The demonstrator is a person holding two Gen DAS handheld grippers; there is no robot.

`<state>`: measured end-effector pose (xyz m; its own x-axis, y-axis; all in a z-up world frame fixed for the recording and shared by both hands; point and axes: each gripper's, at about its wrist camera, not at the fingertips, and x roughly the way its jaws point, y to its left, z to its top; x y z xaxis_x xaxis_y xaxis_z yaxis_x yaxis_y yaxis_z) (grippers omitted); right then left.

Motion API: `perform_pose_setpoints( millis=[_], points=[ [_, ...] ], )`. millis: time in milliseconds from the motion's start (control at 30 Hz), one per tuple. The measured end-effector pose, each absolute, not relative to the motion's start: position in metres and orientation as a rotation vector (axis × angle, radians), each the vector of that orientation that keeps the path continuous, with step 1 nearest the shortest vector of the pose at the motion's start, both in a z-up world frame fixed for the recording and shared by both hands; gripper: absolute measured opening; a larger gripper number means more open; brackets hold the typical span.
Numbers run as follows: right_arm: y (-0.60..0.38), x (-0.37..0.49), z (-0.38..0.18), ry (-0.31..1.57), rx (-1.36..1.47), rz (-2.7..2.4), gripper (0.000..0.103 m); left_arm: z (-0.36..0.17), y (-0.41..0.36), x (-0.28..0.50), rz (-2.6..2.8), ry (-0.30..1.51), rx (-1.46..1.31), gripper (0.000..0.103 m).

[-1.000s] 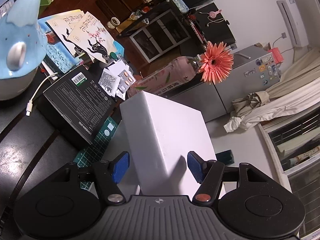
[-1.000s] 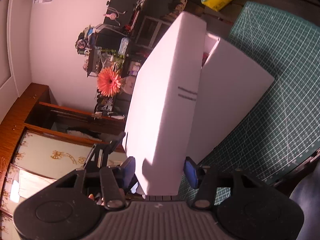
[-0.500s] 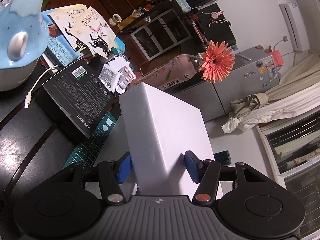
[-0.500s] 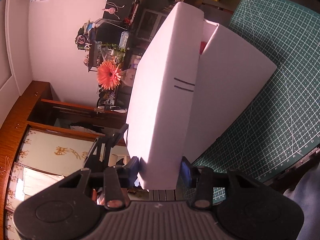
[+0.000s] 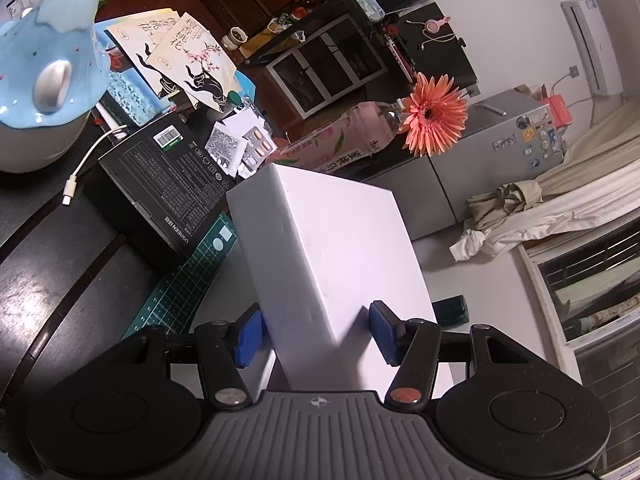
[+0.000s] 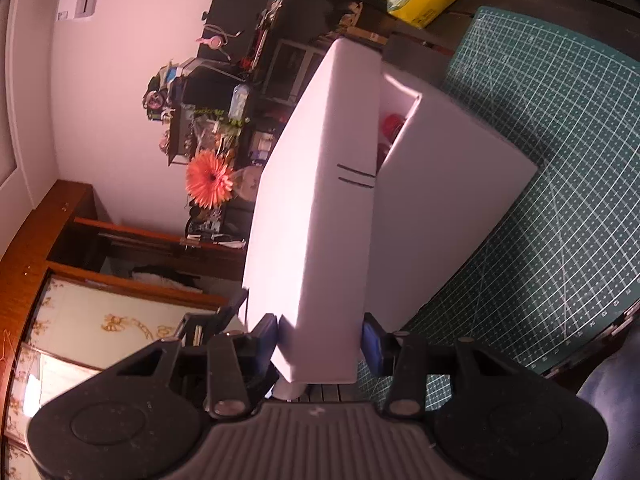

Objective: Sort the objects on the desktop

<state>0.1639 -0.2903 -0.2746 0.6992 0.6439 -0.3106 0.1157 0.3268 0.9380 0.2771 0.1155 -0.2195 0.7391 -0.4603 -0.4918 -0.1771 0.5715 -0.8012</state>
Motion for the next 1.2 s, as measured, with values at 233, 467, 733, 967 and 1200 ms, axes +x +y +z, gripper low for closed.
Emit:
perform_pose_setpoints(
  millis=[233, 467, 733, 967, 1200],
  points=[
    [-0.298, 0.164, -0.274, 0.727, 1.209, 0.356, 0.044, -0.212, 0.11, 0.265, -0.186, 0.756, -0.911, 0.058],
    [-0.305, 0.164, -0.274, 0.711, 1.208, 0.331, 0.044, -0.205, 0.104, 0.259, -0.185, 0.772, -0.836, 0.058],
    [-0.308, 0.165, -0.271, 0.694, 1.19, 0.298, 0.044, -0.189, 0.102, 0.252, -0.123, 0.758, -0.728, 0.067],
    [-0.31, 0.166, -0.27, 0.682, 1.174, 0.277, 0.044, -0.177, 0.116, 0.247, -0.048, 0.69, -0.714, 0.076],
    [-0.313, 0.165, -0.267, 0.666, 1.139, 0.242, 0.046, -0.172, 0.13, 0.248, 0.003, 0.646, -0.722, 0.08]
  ],
)
